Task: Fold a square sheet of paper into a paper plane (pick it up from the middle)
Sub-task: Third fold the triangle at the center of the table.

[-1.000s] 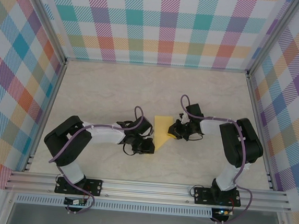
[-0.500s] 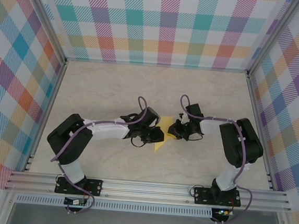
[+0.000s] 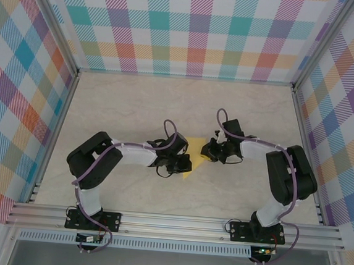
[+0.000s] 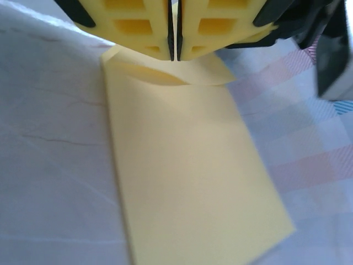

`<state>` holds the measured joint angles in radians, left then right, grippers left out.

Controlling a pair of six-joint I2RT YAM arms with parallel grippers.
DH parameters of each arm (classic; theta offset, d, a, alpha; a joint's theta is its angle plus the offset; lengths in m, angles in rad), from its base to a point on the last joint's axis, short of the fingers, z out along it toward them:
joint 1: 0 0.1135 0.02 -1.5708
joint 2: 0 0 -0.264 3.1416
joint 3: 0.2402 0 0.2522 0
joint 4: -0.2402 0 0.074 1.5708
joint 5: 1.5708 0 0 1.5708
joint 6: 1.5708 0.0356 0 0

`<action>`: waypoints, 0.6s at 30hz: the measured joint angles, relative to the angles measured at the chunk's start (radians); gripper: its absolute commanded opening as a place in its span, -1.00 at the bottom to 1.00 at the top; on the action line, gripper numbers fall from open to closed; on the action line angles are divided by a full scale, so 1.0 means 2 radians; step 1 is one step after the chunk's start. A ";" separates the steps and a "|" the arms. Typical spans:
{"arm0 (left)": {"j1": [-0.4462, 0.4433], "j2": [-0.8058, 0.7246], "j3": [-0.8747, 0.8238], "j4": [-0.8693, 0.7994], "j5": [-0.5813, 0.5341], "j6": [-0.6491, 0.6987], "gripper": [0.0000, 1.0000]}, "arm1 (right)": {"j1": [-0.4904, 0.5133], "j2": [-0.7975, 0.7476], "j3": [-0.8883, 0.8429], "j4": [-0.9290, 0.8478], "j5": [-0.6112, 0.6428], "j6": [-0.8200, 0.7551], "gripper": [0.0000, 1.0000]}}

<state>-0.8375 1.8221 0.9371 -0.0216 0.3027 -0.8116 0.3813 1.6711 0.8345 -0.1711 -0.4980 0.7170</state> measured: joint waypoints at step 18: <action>0.000 -0.005 -0.006 0.003 -0.003 0.000 -0.81 | 0.045 0.034 -0.029 0.055 -0.014 0.002 -0.82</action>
<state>-0.8383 1.8122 0.9241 -0.0154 0.2966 -0.8120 0.4721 1.7397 0.7765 -0.0608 -0.5266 0.7216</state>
